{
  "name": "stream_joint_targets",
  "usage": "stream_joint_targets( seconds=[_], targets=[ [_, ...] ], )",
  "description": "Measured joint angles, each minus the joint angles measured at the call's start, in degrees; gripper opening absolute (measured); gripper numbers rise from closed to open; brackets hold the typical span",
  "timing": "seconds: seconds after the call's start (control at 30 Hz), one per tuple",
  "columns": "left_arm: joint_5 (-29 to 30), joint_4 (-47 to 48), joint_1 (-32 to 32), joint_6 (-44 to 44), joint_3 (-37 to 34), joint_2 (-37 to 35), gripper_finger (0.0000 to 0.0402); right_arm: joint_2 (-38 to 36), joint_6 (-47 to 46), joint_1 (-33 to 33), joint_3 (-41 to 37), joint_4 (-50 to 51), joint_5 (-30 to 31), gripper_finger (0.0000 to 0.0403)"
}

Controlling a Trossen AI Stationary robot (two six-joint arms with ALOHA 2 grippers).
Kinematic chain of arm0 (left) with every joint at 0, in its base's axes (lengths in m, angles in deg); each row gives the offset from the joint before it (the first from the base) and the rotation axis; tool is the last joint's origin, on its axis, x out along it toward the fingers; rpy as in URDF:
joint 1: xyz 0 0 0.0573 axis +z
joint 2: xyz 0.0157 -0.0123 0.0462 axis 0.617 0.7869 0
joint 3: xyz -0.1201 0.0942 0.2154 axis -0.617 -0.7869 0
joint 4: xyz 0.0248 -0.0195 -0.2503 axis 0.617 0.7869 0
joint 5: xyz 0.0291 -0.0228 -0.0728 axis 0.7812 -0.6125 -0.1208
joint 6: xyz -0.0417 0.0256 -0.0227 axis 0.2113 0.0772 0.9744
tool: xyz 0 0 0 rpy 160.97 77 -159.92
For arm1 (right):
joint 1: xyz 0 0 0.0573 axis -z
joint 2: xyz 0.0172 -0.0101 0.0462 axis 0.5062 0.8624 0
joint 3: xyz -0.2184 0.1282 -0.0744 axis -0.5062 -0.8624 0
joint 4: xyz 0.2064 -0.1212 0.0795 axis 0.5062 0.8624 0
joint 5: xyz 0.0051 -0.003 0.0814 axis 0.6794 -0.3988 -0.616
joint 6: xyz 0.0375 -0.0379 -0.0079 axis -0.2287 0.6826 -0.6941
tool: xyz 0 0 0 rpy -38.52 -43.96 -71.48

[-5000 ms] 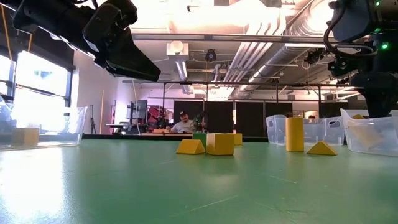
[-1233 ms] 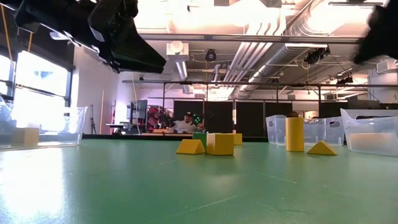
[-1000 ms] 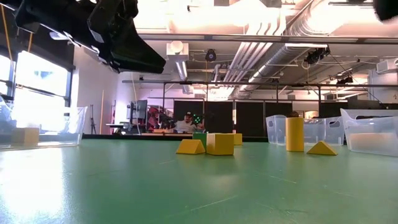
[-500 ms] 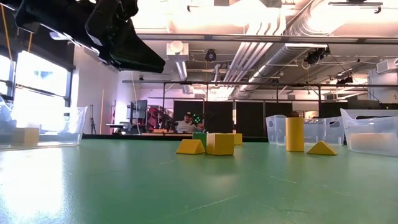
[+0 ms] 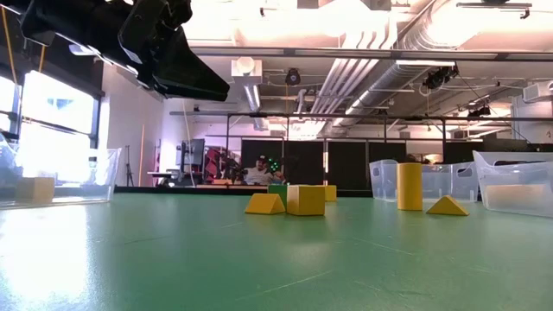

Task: Sort blocks by size
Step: Put the blue square block into the left transparent bin

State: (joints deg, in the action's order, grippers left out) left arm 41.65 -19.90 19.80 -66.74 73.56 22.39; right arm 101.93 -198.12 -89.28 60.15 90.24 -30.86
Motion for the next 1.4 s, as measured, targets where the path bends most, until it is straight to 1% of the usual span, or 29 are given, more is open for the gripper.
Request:
stream_joint_targets(
  seconds=[0.3,0.43,0.63,0.8,0.9,0.97,1.1,1.17,1.23,1.3,1.4],
  targets=[
    [0.0,0.1,0.0,0.0,0.0,0.0,0.0172,0.0,0.9,0.2,-7.8,-13.8,0.2,0.0231],
    [0.0,0.1,0.0,0.0,0.0,0.0,0.0172,-0.3,0.1,0.2,-9.4,-14.7,-0.2,0.0206],
    [0.0,0.0,0.0,0.0,0.0,0.0,0.0172,-0.2,1.5,0.3,-9.5,-14.6,-0.2,0.0132],
    [0.0,0.0,0.0,0.5,0.0,0.0,0.0172,0.1,6.0,0.3,-7.7,-13.9,0.3,0.0128],
    [0.0,-0.1,0.0,0.5,0.0,0.0,0.0172,0.1,9.0,0.4,-4.4,-13.9,3.4,0.0128],
    [0.0,-0.1,0.0,0.5,0.0,0.0,0.0172,0.1,12.7,0.4,-2.4,-13.3,7.3,0.0128],
    [0.0,-0.8,0.0,0.4,0.0,0.0,0.0172,0.1,23.1,1.2,0.9,-13.8,19.7,0.0128],
    [0.0,-1.3,-0.2,-0.3,0.0,0.0,0.0172,0.1,29.6,2.2,1.2,-14.9,26.2,0.0128],
    [0.0,-1.9,-0.5,-1.4,0.0,0.0,0.0172,0.1,36.9,3.6,1.3,-17.6,31.0,0.0128],
    [0.0,-3.2,-1.1,-2.8,0.0,0.0,0.0172,0.1,46.2,5.5,1.3,-21.3,32.7,0.0128],
    [0.0,-5.6,-2.5,-6.2,0.0,0.0,0.0172,0.1,63.4,9.0,1.3,-29.0,34.0,0.0128]
  ],
)
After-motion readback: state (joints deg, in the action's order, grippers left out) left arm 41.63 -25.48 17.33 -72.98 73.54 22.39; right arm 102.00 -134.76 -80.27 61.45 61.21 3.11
